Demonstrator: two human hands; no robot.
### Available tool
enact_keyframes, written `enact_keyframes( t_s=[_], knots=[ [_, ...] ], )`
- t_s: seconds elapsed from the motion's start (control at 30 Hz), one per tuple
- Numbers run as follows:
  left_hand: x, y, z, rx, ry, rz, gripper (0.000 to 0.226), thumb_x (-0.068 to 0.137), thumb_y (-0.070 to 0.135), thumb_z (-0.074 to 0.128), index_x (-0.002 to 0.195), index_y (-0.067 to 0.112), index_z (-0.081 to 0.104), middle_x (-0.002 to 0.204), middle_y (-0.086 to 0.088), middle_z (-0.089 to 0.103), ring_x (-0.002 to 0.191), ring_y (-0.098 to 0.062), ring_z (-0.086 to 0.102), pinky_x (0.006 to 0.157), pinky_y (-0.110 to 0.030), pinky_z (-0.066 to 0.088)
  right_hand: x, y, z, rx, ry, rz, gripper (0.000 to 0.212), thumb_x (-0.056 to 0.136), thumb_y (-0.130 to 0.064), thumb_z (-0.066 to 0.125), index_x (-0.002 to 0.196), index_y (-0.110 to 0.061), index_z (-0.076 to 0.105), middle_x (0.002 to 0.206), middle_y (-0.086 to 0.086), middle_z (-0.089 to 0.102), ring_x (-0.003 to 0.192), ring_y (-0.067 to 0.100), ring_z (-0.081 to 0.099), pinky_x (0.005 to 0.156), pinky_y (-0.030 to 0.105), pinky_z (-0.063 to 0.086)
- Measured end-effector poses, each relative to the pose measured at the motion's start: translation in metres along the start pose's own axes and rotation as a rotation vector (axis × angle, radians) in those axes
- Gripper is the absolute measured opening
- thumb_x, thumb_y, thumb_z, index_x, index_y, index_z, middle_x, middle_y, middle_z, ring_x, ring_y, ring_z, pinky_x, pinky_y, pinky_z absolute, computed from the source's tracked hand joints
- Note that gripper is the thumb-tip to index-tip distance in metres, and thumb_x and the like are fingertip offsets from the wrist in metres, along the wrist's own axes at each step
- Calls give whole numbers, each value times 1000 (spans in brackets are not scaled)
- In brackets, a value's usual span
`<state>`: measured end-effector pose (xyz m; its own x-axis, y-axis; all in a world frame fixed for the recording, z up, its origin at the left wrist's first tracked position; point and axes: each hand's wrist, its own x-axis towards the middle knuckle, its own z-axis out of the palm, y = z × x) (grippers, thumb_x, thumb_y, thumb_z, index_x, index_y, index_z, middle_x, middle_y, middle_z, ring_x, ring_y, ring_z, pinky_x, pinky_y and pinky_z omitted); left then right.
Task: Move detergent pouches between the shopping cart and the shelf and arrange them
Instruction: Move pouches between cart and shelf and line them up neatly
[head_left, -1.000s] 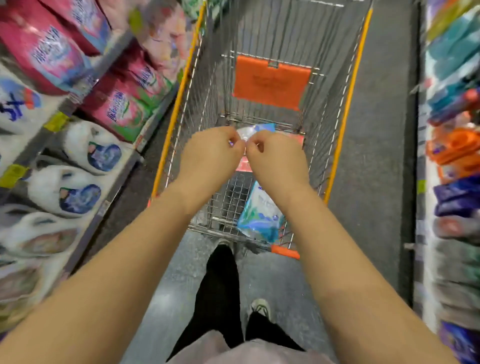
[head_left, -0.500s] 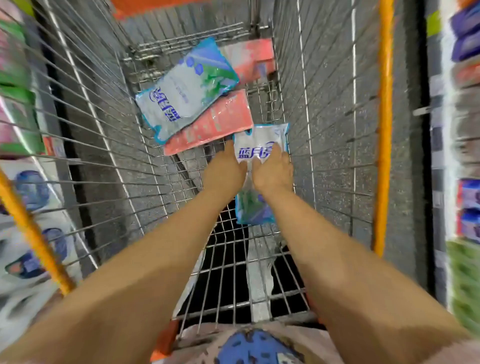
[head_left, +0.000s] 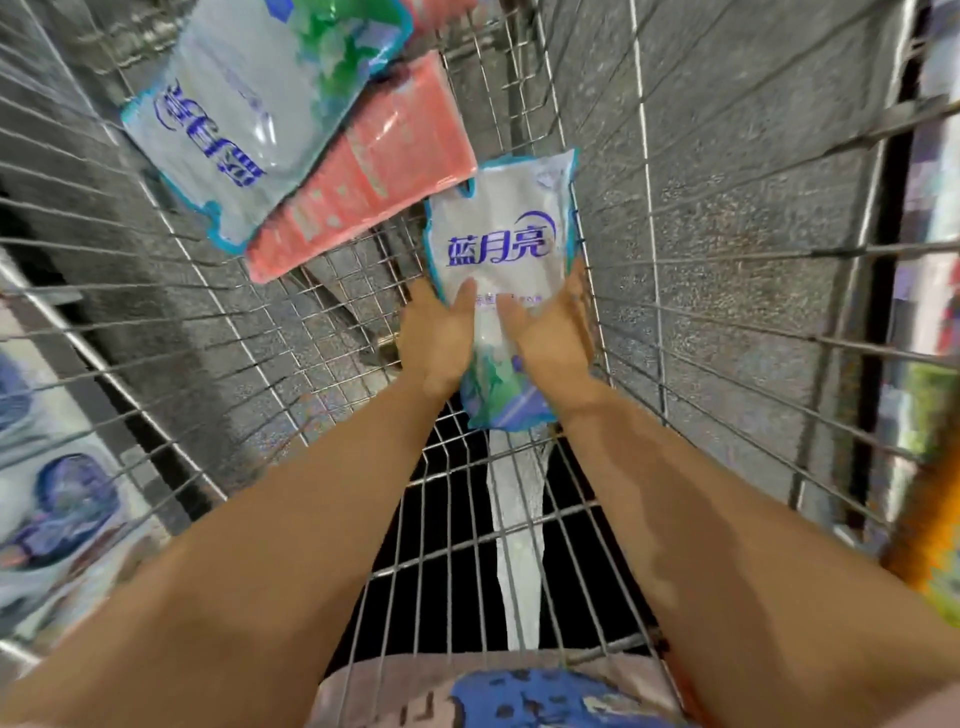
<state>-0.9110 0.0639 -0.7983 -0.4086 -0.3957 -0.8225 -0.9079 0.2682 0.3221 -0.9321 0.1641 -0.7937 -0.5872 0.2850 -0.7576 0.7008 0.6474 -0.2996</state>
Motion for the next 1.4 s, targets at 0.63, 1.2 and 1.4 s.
enact_keyframes(
  t_s=[0.63, 1.2, 1.4],
  knots=[
    [-45, 22, -33, -386, 54, -74, 51, 83, 56, 45, 111, 17, 63, 107, -5, 67, 98, -25, 62, 92, -35, 47, -37, -5, -16, 493, -350, 2, 62, 57, -43, 80, 112, -16, 65, 103, 4, 72, 94, 22, 69, 86, 39, 55],
    [-269, 55, -141, -787, 556, 272, 41, 96, 41, 44, 118, 11, 60, 110, -7, 64, 105, -23, 59, 85, -22, 44, -207, -87, -142, 427, -595, -779, 32, 80, -14, 72, 110, -16, 60, 99, 4, 67, 80, 15, 63, 73, 27, 52],
    [-405, 45, -175, -892, 819, 549, 35, 91, 38, 52, 124, 27, 59, 113, 4, 66, 102, -14, 62, 92, -28, 48, -323, -95, -196, 441, -718, -1105, 55, 56, -37, 74, 106, -18, 63, 102, 7, 70, 86, 20, 66, 76, 33, 55]
  ],
)
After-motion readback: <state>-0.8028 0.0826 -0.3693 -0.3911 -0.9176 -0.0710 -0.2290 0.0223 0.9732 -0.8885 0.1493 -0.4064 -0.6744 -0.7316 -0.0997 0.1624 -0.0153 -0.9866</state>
